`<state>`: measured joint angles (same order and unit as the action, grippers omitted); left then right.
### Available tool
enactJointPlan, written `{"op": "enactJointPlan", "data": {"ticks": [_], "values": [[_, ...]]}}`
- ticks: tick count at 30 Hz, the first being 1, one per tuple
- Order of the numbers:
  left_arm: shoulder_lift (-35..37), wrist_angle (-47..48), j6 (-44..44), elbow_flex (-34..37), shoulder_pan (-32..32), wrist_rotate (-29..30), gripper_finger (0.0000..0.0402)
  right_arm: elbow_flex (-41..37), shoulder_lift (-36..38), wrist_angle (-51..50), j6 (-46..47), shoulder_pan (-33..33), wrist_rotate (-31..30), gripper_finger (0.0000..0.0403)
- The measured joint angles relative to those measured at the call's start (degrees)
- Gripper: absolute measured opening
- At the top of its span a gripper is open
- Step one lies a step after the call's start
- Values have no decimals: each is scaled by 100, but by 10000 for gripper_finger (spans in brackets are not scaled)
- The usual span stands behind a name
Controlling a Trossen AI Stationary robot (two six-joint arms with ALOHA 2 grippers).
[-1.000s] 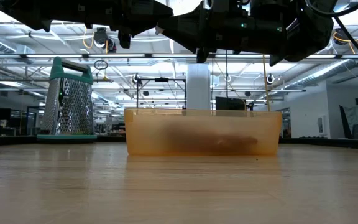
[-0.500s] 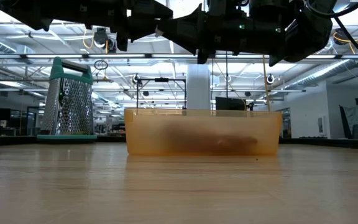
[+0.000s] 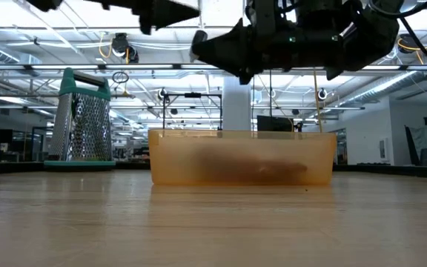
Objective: Pick & Place Food Item
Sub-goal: Put the violet food coloring bottle into the blue bin, then return to Home Position
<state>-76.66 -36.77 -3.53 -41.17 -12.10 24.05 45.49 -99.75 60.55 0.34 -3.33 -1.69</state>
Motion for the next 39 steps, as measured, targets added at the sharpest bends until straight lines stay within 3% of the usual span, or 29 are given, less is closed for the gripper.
{"op": "enactJointPlan", "data": {"ticks": [4,7,11,16,21,26,30,39], "values": [[749,1671,303,-5,-75,449,313,-354,455,-156,15,236,-34,44],[1310,2892,802,48,-105,588,302,-740,879,-171,19,441,-393,44],[2010,3496,1233,353,-234,882,283,-1300,1353,-259,11,881,-811,44],[2854,3532,1587,1230,-440,1763,259,-1742,1575,-626,418,1605,-905,44],[3486,3520,2542,2138,-496,2424,241,-1801,1448,-1395,648,2125,-881,44],[3759,3492,3461,2597,-495,2454,237,-1809,1287,-1592,649,2326,-875,48],[3772,3473,3798,2634,-498,2449,237,-1806,1267,-1633,766,2385,-878,76],[3772,3452,3333,2634,-498,2053,237,-1803,1272,-1625,1421,2432,-871,163]]}}
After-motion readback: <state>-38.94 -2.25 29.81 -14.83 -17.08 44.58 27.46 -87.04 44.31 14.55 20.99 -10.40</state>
